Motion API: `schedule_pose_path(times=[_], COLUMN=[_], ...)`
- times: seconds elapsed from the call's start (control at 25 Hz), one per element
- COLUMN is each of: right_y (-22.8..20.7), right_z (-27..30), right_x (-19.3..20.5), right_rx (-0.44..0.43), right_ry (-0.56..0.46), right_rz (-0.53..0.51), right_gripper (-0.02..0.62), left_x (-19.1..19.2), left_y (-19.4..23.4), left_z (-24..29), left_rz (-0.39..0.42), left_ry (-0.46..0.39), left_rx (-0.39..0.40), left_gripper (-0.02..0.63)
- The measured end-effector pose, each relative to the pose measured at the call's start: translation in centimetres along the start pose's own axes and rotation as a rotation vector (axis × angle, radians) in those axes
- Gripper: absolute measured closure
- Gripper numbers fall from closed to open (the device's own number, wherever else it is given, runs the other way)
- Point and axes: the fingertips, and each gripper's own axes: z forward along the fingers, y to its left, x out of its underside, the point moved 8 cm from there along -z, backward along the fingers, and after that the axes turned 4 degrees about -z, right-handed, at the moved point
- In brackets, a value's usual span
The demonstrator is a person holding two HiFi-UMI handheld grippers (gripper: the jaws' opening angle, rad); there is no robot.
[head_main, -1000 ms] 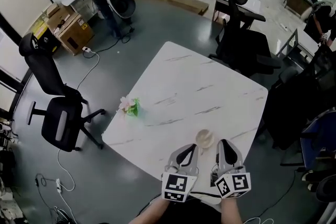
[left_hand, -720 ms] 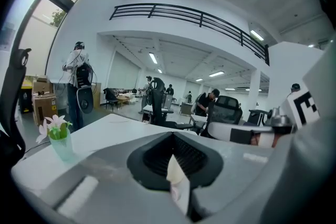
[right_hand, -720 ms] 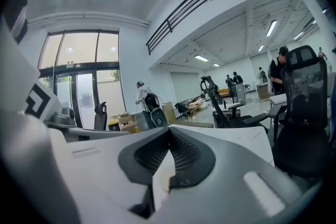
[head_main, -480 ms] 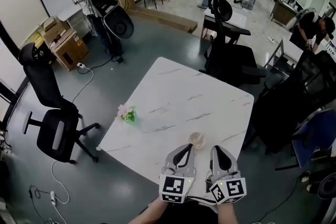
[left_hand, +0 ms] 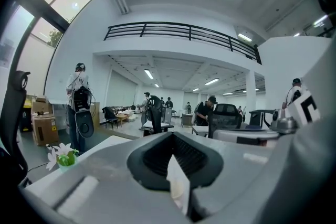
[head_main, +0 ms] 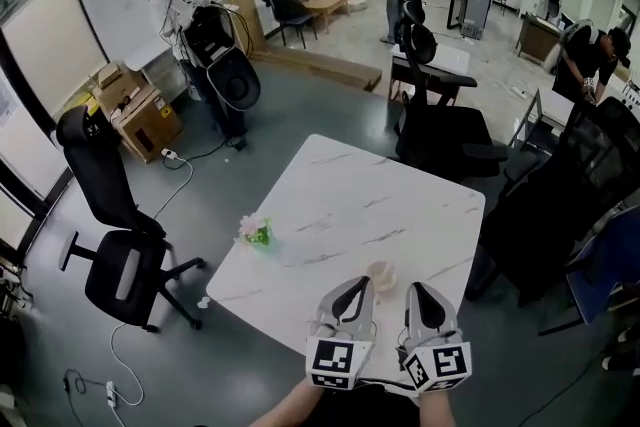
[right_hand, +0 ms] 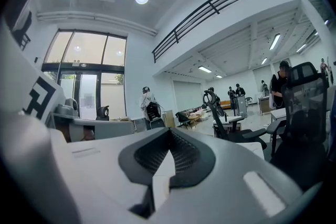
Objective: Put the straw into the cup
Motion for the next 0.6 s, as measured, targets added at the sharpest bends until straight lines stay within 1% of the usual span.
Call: schedule_pose_path(times=[0.12,0.32,0.6], right_y=[-0.15,-0.48,-0.58], right_z=[-0.16,-0.54,-0.24], right_x=[-0.11,0.18,0.25], right_rx=[0.001,0.012,0.004], right_ry=[-0.011,0.008,0.016], right_rz=[0.007,0.015,0.013], right_gripper=[0.604,0.604,0.606], left_x=[0.03,0.01,0.27], left_y=[-0.31,-0.86,-0.89], left_z=[0.04,-0.14,-0.02], left_rz=[0.008,0.010,0.006], left_ry=[-0.002,0.001,0.003], left_rx=[0.005,0.004,-0.003], left_gripper=[0.604,0.604,0.604])
